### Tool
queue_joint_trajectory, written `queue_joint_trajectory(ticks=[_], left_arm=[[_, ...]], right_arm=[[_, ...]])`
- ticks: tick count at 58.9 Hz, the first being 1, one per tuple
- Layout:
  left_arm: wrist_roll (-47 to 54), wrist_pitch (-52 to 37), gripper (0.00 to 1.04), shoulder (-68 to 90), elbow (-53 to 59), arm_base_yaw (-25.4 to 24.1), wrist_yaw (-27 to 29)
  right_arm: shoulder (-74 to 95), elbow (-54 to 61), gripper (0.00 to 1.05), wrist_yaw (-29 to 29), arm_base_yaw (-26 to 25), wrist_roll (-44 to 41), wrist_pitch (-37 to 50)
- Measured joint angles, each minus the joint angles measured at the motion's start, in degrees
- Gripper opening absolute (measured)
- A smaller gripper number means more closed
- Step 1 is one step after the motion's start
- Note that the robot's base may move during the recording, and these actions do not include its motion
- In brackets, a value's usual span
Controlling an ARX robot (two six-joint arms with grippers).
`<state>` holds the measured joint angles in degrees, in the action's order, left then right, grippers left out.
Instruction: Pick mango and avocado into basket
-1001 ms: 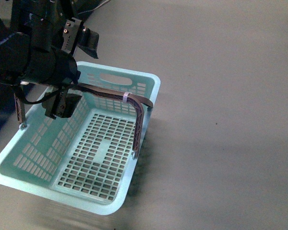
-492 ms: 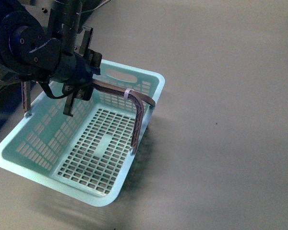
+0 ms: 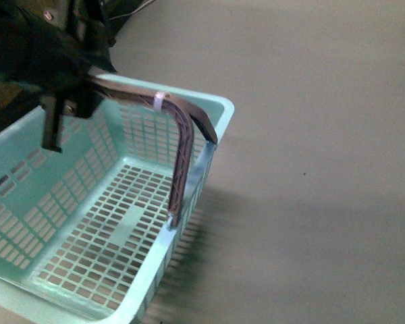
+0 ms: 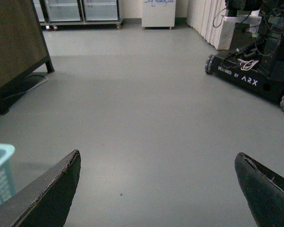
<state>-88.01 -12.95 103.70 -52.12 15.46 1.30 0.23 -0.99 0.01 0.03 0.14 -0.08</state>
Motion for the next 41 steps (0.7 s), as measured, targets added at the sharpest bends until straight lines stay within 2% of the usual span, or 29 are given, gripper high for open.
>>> queue_joint_trajectory(ticks=[20, 31, 37, 41], left_arm=[[-1.03, 15.15, 0.26, -28.79, 5.60, -5.38, -1.57], [-1.07, 26.91, 0.26, -45.57, 5.57, -9.16, -3.78], [-0.39, 36.63, 0.26, -55.95, 4.87, -12.04, -6.05], [-0.42, 37.99, 0.26, -59.04, 4.24, -12.55, -6.47]], right_arm=[[0.00, 0.00, 0.96, -0.02, 0.00, 0.00, 0.00], [0.00, 0.00, 0.96, -0.02, 0.00, 0.00, 0.00], [0.00, 0.00, 0.96, 0.00, 0.00, 0.00, 0.00], [0.00, 0.00, 0.96, -0.02, 0.00, 0.00, 0.00]])
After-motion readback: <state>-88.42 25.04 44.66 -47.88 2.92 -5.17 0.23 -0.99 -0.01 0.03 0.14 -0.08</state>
